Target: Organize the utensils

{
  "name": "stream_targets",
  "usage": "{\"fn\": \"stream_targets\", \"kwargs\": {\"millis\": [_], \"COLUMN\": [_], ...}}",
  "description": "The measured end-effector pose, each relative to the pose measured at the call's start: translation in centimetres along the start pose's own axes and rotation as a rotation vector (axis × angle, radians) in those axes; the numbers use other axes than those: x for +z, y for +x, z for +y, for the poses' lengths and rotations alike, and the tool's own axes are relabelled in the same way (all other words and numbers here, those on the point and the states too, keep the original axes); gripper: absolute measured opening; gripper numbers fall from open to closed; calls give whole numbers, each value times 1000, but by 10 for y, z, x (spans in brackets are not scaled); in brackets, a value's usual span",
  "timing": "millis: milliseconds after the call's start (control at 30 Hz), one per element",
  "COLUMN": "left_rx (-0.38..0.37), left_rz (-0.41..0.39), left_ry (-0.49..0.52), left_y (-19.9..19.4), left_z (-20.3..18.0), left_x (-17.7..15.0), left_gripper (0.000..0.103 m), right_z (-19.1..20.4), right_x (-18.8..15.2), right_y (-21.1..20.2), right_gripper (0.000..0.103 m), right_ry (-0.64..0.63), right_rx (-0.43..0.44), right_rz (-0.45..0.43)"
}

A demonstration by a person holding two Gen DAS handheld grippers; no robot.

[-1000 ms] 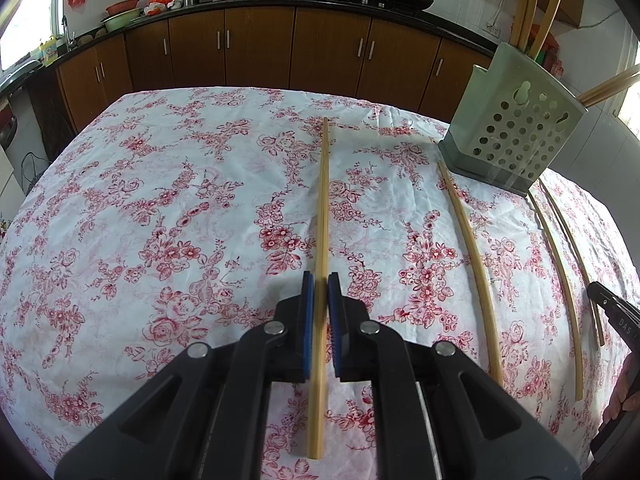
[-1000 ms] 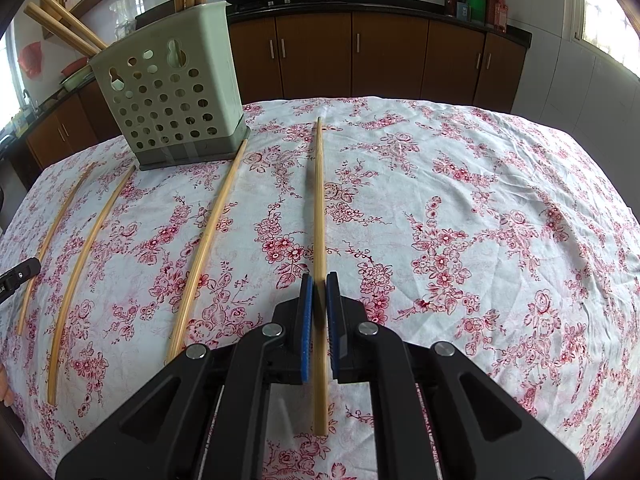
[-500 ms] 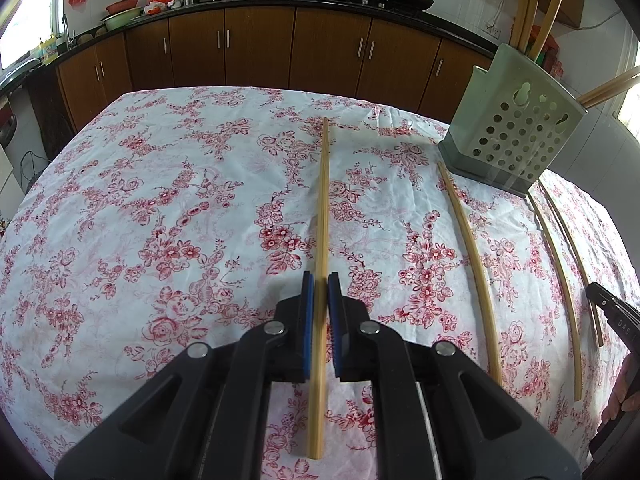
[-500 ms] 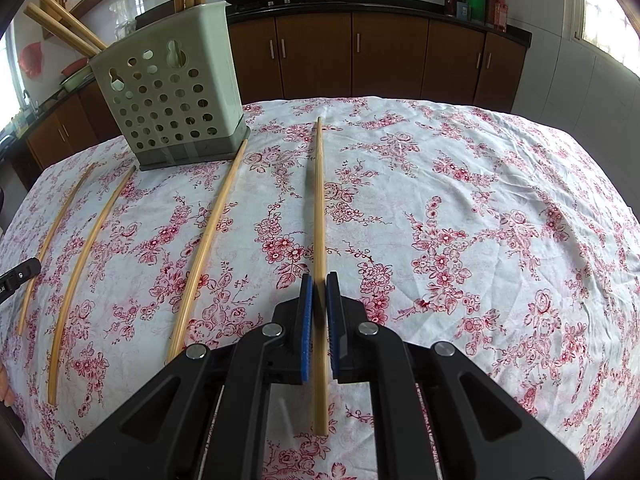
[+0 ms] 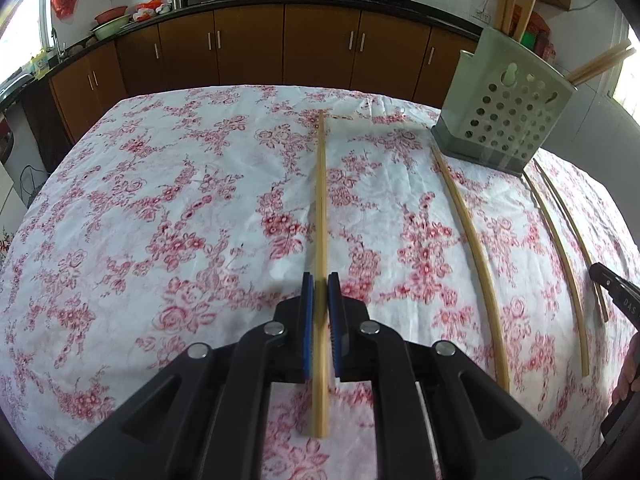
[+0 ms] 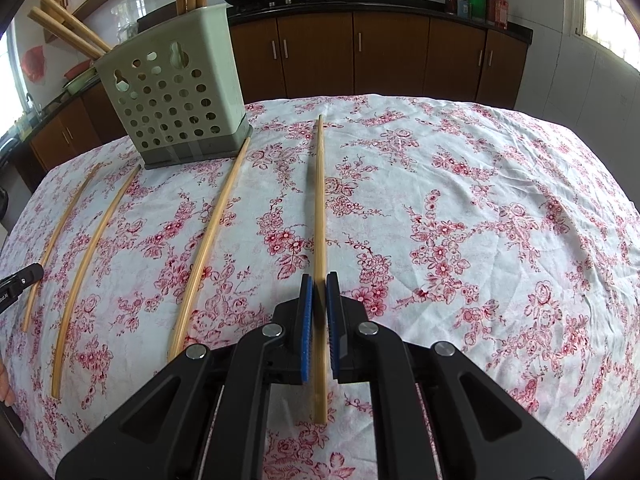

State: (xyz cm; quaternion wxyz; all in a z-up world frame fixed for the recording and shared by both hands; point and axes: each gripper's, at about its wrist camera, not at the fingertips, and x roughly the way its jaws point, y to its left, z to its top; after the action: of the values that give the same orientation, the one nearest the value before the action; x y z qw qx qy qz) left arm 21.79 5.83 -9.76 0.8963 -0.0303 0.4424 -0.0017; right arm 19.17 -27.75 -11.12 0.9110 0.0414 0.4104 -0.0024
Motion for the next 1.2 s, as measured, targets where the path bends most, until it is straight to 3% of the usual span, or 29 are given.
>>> {"fn": "stream_targets", "kwargs": {"millis": [300,667,967,1200], "left_rx": [22,-19,-51,-132], "left_rz": [-4,-279,-374,-460], "left_ry": [48,73,81,83], "left_y": [-4,-100,-136,-175], "left_z": [-2,-11,-18,-31], "left_x": [-3,52,82,106], "left_gripper": [9,8,8,8], "right_z": [-3,-10,-5,8], "right_x": [1,44,67,98], "right_y": [-5,-97,-123,-164], "right_gripper": [8,8,8,8], "right_ry": [-1,20,8,7], "right_rx": [-11,16,41,149], "right_rz": [-16,-324,-414,-537]}}
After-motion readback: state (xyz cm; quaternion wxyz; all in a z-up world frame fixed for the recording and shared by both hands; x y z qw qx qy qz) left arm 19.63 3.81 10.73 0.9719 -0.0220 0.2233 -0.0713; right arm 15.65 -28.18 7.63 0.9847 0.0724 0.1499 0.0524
